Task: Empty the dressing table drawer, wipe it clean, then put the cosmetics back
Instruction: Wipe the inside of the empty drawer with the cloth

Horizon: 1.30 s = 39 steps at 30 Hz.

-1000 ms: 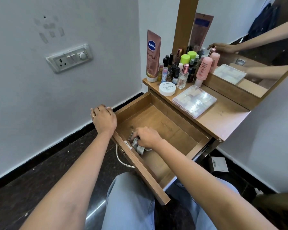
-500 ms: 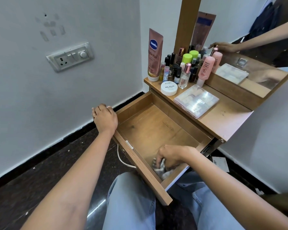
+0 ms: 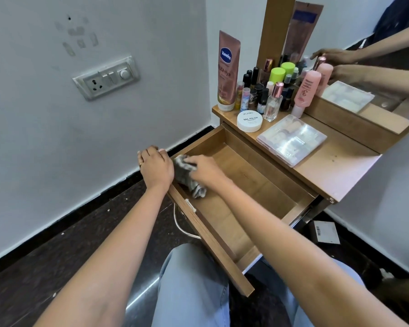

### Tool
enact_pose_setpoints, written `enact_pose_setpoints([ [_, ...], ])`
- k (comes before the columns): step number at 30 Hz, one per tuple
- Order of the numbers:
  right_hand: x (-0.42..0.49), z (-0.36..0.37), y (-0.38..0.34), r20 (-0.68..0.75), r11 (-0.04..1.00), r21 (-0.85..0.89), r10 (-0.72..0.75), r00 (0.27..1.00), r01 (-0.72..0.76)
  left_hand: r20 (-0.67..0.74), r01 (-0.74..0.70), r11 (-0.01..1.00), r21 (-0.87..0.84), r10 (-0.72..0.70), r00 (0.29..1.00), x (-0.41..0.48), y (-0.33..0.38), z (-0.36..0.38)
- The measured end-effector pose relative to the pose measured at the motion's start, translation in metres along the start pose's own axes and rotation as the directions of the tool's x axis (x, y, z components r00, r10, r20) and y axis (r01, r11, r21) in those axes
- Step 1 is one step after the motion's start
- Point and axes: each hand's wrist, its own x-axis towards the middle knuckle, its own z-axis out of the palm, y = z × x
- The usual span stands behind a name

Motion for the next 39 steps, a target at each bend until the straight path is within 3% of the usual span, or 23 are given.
enact_pose_setpoints([
  [7, -0.011, 0.018, 0.016, 0.170, 0.993, -0.112, -0.006, 0.985, 0.026, 0.001, 0.024, 0.999, -0.031, -0.024, 1.000, 0.006, -0.010, 0.008],
  [13, -0.073, -0.028, 0.053, 0.460, 0.995, -0.087, 0.002, 0.888, 0.043, 0.019, 0.052, 0.997, -0.052, -0.051, 0.999, 0.010, -0.012, 0.012],
  [17, -0.104, -0.050, 0.071, 0.620, 0.955, -0.219, -0.021, 0.784, 0.199, 0.024, 0.068, 0.996, -0.057, -0.067, 0.997, 0.011, -0.012, 0.012],
  [21, -0.117, -0.057, 0.076, 0.661, 0.912, -0.264, -0.066, 0.747, 0.314, 0.040, 0.088, 0.994, -0.061, -0.086, 0.996, 0.009, -0.009, 0.010],
  [27, -0.099, -0.064, 0.047, 0.689, 0.773, -0.564, 0.247, 0.682, 0.290, 0.038, 0.094, 0.992, -0.081, -0.091, 0.995, 0.006, -0.007, 0.006],
  [28, -0.094, -0.070, 0.039, 0.668, 0.763, -0.582, 0.252, 0.700, 0.281, 0.035, 0.090, 0.992, -0.085, -0.088, 0.996, 0.006, -0.006, 0.006],
  [30, -0.084, -0.086, 0.027, 0.537, 0.787, -0.575, 0.155, 0.829, 0.225, 0.027, 0.081, 0.992, -0.095, -0.079, 0.997, 0.006, -0.006, 0.005],
  [32, -0.071, -0.100, 0.019, 0.225, 0.871, -0.478, -0.003, 0.974, 0.114, 0.028, 0.087, 0.990, -0.106, -0.085, 0.996, 0.005, -0.004, 0.004],
  [33, -0.065, -0.101, 0.016, 0.029, 0.921, -0.384, -0.051, 0.998, 0.058, 0.030, 0.095, 0.989, -0.116, -0.092, 0.995, 0.004, -0.004, 0.004],
  [35, -0.049, -0.090, 0.009, -0.326, 0.960, -0.279, -0.121, 0.937, 0.027, 0.028, 0.109, 0.984, -0.141, -0.106, 0.994, 0.002, -0.002, 0.002],
  [36, -0.040, -0.081, 0.005, -0.431, 0.941, -0.338, -0.170, 0.886, 0.016, 0.025, 0.117, 0.981, -0.155, -0.115, 0.993, 0.001, -0.001, 0.001],
  [39, -0.005, -0.053, 0.001, -0.498, 0.827, -0.561, -0.299, 0.814, -0.040, 0.027, 0.144, 0.970, -0.194, -0.141, 0.990, -0.002, 0.002, -0.003],
])
